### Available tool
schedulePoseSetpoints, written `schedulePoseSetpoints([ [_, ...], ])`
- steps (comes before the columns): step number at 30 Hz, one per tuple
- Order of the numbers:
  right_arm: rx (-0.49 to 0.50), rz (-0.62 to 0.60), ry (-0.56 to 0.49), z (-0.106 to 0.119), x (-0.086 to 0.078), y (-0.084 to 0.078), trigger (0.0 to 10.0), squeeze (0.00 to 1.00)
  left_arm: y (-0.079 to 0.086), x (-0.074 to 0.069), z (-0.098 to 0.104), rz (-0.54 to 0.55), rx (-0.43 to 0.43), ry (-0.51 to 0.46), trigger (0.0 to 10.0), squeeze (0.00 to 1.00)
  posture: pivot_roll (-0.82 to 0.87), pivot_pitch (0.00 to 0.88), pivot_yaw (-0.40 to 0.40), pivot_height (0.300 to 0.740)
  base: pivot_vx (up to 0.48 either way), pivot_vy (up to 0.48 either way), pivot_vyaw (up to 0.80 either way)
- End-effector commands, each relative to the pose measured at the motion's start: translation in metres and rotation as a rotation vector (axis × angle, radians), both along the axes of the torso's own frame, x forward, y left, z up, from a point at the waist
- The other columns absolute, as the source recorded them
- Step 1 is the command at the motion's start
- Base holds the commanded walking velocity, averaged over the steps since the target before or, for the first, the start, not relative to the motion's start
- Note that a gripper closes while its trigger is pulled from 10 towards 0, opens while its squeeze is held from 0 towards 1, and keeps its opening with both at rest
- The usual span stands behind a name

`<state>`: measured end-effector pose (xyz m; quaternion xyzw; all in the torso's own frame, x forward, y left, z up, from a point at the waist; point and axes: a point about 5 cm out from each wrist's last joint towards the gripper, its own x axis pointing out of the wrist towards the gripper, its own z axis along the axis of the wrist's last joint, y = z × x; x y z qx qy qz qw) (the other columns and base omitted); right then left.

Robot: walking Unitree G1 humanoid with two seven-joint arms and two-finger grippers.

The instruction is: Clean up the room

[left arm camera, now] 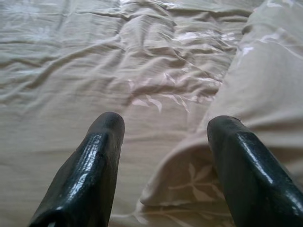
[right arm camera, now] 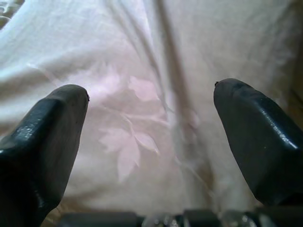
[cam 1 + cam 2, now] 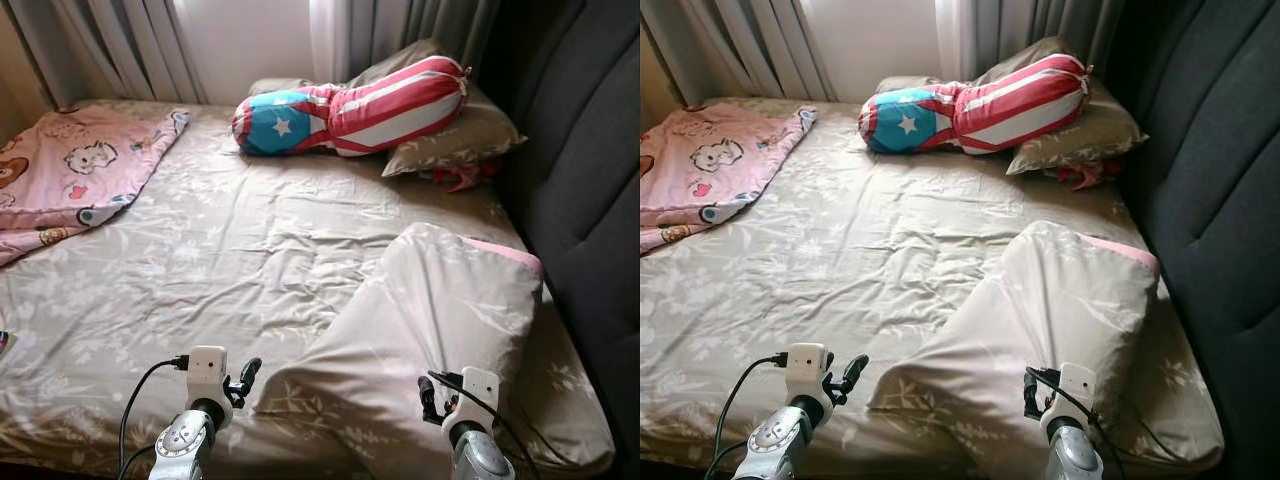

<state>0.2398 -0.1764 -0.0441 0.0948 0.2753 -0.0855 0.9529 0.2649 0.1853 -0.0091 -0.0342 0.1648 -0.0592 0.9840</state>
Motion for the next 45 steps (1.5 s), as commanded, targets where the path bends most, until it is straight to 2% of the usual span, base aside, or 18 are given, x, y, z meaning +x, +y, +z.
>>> schedulePoseSetpoints([
  [1,-0.006,-0.009,0.005,0.000,0.000,-0.001,10.0,0.00,0.001,0.000,0.000,0.004,-0.003,0.002,10.0,0.00,0.01,0.029,-0.027,0.673,0.000,0.000,0.00],
  [5,-0.020,-0.043,0.013,-0.001,-0.001,-0.005,10.0,0.00,0.001,-0.001,0.000,0.002,-0.004,0.001,10.0,0.00,0.01,0.030,-0.028,0.673,0.000,0.000,0.00],
  [9,-0.033,-0.127,0.028,-0.002,-0.006,-0.016,10.0,0.00,0.001,-0.001,-0.001,0.004,-0.005,0.002,10.0,0.00,0.01,0.031,-0.029,0.673,0.000,0.000,0.00],
  [15,-0.010,-0.137,0.029,-0.002,-0.006,-0.018,10.0,0.00,0.001,-0.002,-0.001,0.005,0.000,0.002,10.0,0.00,0.01,0.032,-0.031,0.673,0.198,0.000,-0.11],
  [23,-0.005,-0.123,0.021,-0.001,-0.004,-0.014,10.0,0.00,0.000,-0.002,-0.001,0.004,-0.001,0.000,10.0,0.00,0.01,0.031,-0.033,0.673,0.310,0.000,-0.70],
  [35,0.007,-0.091,0.015,-0.002,-0.004,-0.010,10.0,0.00,0.001,-0.003,-0.001,0.007,0.002,0.002,10.0,0.00,0.01,0.031,-0.035,0.673,0.026,0.000,0.00],
  [45,0.016,-0.069,0.042,-0.007,-0.011,-0.012,10.0,0.00,0.003,-0.004,-0.002,0.006,0.006,0.003,10.0,0.00,0.01,0.036,-0.033,0.673,0.000,0.000,0.00],
])
